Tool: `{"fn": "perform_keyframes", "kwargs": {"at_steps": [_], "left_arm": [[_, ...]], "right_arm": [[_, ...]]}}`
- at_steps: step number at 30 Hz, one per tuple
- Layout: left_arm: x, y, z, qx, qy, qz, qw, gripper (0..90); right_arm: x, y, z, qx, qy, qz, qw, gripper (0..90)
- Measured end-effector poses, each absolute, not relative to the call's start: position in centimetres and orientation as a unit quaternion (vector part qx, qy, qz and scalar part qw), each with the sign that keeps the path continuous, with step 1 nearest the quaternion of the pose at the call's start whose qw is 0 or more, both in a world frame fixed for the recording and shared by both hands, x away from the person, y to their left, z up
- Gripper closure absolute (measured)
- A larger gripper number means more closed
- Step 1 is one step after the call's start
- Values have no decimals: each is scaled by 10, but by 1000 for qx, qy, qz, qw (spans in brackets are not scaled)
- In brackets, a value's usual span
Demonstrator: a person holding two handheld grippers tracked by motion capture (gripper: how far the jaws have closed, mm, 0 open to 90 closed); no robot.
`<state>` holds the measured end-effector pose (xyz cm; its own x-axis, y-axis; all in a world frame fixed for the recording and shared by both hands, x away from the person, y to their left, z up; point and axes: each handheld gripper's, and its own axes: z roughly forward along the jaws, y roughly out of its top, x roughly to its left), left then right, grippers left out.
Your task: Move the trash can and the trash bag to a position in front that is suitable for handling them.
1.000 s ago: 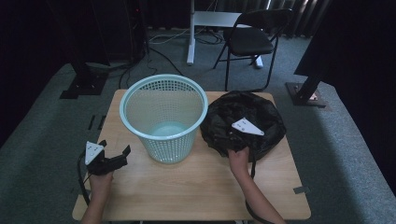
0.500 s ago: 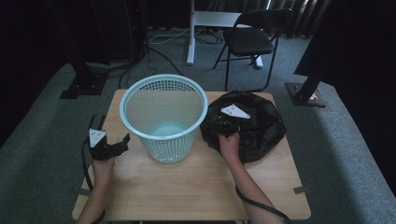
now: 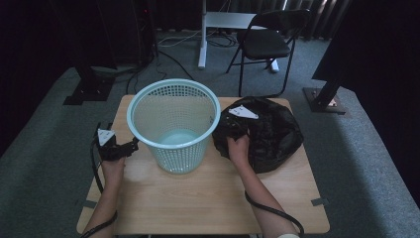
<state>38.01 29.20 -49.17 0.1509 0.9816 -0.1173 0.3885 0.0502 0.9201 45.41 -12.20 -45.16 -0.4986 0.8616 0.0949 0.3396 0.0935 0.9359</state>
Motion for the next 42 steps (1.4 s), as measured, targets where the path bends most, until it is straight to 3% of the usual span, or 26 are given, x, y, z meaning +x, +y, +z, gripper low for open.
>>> {"fn": "perform_keyframes", "kwargs": {"at_steps": [21, 42], "left_arm": [[376, 277, -488, 628, 539, 318, 463, 1], [353, 276, -487, 644, 523, 307, 466, 1]], "right_arm": [[450, -118, -450, 425, 703, 519, 235, 125], [419, -127, -451, 406, 708, 533, 223, 125]]}}
